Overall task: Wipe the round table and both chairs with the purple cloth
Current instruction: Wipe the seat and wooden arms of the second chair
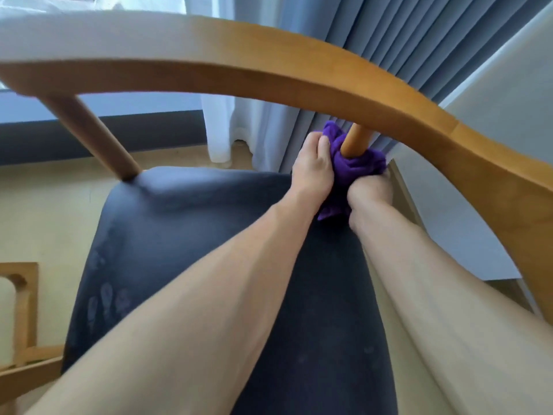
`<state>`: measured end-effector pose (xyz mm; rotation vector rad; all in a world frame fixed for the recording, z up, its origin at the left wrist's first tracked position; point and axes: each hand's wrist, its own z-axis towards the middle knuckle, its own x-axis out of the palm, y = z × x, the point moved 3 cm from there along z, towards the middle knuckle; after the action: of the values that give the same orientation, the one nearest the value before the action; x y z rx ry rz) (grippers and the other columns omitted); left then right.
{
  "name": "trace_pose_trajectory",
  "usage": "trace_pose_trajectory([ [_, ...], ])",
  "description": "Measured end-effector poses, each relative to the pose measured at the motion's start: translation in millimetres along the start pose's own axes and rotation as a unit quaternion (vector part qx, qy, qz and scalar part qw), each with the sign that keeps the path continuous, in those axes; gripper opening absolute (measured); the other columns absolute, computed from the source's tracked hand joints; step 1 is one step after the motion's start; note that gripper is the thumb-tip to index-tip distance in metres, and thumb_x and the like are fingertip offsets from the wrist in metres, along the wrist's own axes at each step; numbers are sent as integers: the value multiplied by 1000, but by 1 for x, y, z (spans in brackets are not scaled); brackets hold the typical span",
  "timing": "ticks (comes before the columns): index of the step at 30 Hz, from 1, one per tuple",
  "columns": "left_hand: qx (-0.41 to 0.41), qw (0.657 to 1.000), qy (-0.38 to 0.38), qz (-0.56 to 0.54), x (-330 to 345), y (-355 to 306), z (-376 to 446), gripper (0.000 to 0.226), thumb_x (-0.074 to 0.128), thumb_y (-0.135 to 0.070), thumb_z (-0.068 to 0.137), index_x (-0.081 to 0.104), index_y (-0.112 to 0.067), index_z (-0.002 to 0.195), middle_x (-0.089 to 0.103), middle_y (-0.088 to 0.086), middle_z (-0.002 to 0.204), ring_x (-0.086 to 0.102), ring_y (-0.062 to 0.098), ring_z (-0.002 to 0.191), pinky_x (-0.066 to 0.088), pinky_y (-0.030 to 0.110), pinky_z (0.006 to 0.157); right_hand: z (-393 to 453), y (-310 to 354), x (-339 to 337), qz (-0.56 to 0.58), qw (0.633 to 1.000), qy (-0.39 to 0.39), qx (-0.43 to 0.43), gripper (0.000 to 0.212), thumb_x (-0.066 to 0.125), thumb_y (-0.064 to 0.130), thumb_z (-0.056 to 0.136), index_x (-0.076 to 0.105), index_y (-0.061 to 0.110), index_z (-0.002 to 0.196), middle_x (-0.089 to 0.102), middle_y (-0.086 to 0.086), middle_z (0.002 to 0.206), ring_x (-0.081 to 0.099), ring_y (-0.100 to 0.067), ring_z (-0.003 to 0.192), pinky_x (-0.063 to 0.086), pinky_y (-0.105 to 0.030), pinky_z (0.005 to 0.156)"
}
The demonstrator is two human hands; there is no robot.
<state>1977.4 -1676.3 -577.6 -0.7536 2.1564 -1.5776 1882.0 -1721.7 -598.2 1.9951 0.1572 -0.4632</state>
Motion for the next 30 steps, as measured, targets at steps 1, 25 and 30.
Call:
trace_pose_trajectory([
  [1, 3, 999, -33, -17, -5, -3, -7, 24, 38, -26, 104, 51, -18, 86, 58, 1, 85, 55, 21, 85, 46, 43, 91, -14, 5, -2, -3, 1000, -14, -13, 38, 57, 40, 80, 62, 26, 115, 69, 5, 101, 69, -23, 85, 59, -43, 78],
  [25, 148, 892, -274, -326, -315, -66, -16, 20, 51, -8, 94, 68, -5, 84, 66, 10, 78, 60, 23, 80, 48, 37, 79, -248, 35, 207, 209, 916, 333, -83, 21, 52, 27, 90, 58, 30, 110, 66, -6, 120, 64, -29, 114, 51, -52, 101],
  [30, 29, 952, -213, -217, -311, -38, 8, 32, 57, -26, 93, 67, -15, 65, 69, 6, 72, 63, 20, 79, 53, 35, 81, -238, 15, 217, 98, 934, 337, -60, 27, 55, 42, 81, 59, 37, 108, 68, 4, 108, 68, -25, 102, 56, -52, 91],
])
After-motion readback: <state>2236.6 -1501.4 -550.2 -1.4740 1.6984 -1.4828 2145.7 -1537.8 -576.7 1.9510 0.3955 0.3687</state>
